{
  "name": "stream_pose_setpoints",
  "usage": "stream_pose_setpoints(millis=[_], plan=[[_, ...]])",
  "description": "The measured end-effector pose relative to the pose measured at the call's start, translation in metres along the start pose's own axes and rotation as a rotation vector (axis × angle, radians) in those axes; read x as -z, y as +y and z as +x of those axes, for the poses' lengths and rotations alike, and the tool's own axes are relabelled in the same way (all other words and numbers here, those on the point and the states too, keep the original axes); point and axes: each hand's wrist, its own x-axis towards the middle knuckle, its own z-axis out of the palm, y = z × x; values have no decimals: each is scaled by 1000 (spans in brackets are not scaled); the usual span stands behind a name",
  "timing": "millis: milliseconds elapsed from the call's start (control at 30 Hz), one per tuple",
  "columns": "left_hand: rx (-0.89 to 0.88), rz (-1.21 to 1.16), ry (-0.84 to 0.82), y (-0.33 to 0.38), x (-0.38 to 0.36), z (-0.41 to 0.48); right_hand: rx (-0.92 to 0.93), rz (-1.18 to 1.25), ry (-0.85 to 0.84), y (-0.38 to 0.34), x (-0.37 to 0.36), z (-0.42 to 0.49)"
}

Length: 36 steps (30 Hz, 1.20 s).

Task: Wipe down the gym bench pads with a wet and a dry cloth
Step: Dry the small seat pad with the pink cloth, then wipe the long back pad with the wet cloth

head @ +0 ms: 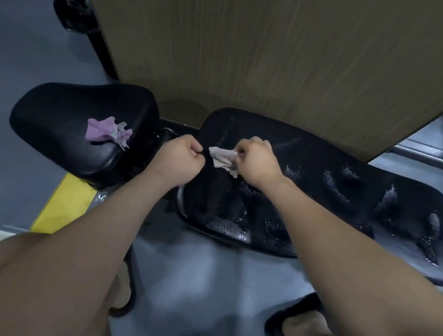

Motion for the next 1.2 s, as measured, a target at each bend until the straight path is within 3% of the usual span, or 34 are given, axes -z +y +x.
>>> stream_pose_setpoints(millis=[133,300,400,533,700,767,900,1067,1200], plan=[[8,-151,-14,9,5,4,35,299,37,1,19,-21],[-289,-242,-177,14,5,-17,64,512,15,-1,44,-60],[-303,-285,-149,26,3,-28,46,644,-3,0,54,-76],[-259,-297,-134,39,-6,-30,74,728,-44,5,53,-96],[-84,-374,-201,33,-20,-20,21,733,-33,14,40,-88],[-18,-498,-193,34,-24,-16,25,683,-35,11,40,-79],[56,-719,-170,34,-24,-11,112,837,-56,8,38,-71],[70,-646,-249,26,-31,-14,168,849,-99,14,21,-70],[85,-669,-272,22,-38,-18,58,863,-87,28,15,-66]])
